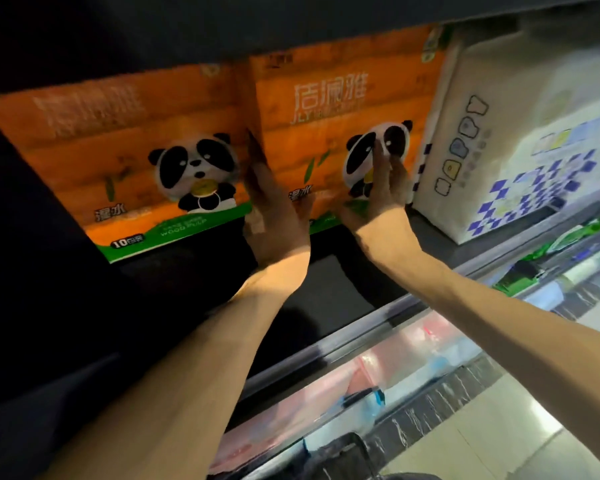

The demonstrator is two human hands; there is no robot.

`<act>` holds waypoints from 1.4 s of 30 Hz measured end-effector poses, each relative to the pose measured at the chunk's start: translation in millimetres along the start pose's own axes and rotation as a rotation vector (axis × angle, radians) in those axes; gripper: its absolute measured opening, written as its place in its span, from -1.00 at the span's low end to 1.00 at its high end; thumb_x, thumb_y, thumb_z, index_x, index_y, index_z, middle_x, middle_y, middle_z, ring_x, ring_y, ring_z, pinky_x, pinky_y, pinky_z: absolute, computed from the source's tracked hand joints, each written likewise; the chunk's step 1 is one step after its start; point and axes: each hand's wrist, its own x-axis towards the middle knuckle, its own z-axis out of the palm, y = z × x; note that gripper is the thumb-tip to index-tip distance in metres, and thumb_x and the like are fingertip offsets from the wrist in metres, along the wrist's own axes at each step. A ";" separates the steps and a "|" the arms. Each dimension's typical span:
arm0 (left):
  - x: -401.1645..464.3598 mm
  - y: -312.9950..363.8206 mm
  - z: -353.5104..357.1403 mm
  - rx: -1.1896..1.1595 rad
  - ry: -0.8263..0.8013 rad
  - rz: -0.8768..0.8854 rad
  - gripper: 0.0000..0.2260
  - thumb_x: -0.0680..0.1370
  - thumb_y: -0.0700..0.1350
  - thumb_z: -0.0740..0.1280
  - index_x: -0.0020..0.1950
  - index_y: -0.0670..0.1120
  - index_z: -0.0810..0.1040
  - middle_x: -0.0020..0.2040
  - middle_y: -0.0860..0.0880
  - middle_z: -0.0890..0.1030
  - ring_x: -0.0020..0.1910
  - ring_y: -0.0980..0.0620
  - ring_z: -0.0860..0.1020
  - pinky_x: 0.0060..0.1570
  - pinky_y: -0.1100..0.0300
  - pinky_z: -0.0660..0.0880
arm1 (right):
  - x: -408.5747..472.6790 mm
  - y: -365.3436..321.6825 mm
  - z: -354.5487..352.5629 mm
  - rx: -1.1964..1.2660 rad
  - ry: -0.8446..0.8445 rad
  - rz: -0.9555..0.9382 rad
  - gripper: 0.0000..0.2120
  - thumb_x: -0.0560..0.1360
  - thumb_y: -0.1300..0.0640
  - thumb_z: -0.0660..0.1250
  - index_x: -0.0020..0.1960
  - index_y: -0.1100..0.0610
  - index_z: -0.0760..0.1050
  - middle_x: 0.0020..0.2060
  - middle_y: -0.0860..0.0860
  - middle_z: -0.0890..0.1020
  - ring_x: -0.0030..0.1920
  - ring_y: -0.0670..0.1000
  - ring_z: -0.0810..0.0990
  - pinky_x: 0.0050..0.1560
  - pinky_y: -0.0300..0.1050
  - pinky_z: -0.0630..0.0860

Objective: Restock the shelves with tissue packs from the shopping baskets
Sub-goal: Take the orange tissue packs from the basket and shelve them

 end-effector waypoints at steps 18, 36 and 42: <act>9.1 -65.5 -105.2 -0.152 -0.466 0.178 -0.10 0.56 0.19 0.41 0.68 0.06 -0.12 0.67 0.01 0.08 0.63 0.02 0.09 0.59 -0.05 0.06 | -24.6 -47.0 -43.5 -0.399 -0.351 -0.107 0.06 0.48 -0.24 0.46 0.67 -0.11 -0.22 0.66 0.15 -0.03 0.62 0.28 0.09 0.42 0.40 0.37; -128.6 -208.1 -362.1 0.400 -0.397 0.095 -0.31 0.61 0.35 -0.05 0.68 0.07 -0.02 0.67 0.01 0.10 0.66 -0.04 -0.01 0.58 -0.22 0.04 | -203.0 -238.6 25.6 -0.515 -0.518 -0.569 -0.06 0.45 -0.48 0.13 0.61 0.14 0.18 0.37 0.20 0.45 0.37 0.26 0.44 0.33 0.26 0.46; -213.1 -268.8 -429.4 0.499 -0.423 0.106 -0.35 0.68 0.31 -0.02 0.69 0.03 -0.05 0.69 -0.02 0.01 0.66 -0.04 -0.12 0.58 -0.23 0.04 | -302.7 -271.1 44.2 -0.484 -0.630 -0.753 -0.08 0.52 -0.47 -0.02 0.69 0.07 -0.02 0.65 0.16 0.09 0.65 0.17 0.07 0.52 0.37 0.21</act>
